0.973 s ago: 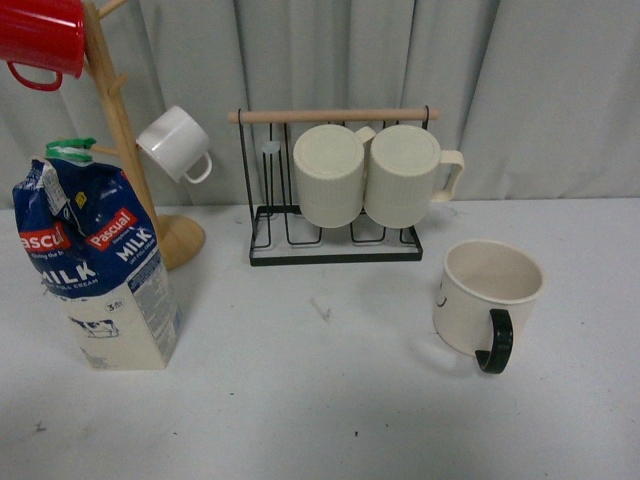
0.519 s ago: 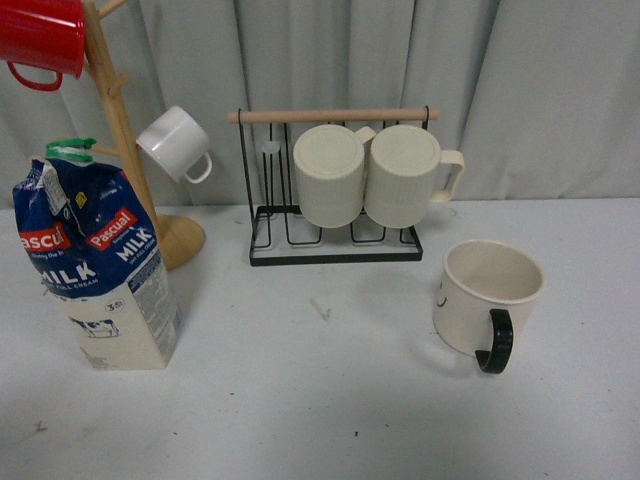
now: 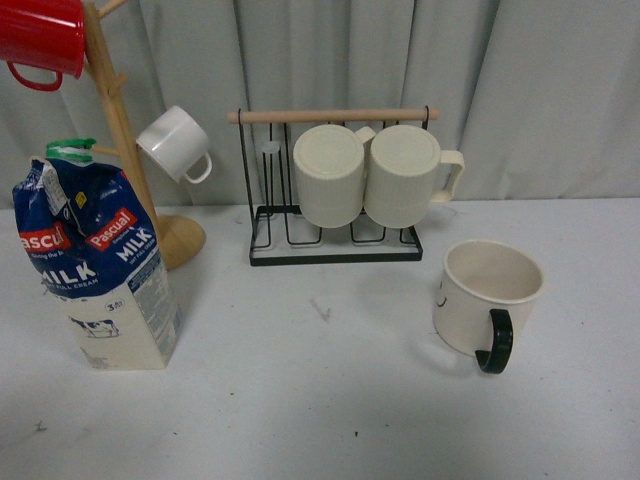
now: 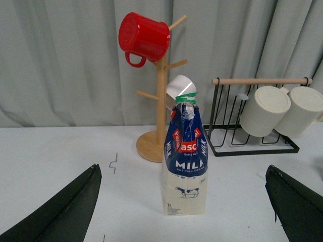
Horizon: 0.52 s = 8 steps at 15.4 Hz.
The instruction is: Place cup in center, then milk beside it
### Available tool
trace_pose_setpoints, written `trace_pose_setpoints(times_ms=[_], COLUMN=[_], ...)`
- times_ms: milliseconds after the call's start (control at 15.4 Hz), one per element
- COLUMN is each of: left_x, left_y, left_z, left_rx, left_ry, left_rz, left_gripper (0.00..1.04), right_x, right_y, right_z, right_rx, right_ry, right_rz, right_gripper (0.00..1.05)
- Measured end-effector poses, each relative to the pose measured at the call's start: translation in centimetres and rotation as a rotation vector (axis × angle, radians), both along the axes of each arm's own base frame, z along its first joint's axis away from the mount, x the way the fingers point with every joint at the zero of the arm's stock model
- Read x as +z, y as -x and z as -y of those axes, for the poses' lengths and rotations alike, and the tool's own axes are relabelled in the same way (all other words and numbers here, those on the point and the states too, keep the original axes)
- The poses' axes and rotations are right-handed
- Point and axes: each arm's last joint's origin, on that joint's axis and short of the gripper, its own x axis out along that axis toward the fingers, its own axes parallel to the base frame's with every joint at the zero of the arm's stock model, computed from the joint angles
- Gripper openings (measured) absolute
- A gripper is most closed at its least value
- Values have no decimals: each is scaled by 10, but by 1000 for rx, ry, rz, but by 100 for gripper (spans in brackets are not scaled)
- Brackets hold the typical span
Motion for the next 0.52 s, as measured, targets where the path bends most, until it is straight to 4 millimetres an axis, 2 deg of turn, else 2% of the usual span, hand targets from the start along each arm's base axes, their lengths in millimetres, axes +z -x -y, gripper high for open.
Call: trace_pose_setpoints(times_ms=[519], left_x=[0], left_y=[0], left_z=[0], left_rx=[0], left_ry=[0], left_rz=[0], left_gripper=[98], right_x=[0], right_y=[0], right_z=[0], right_rx=[0], right_ry=[0], right_rz=[0], right_gripper=[98])
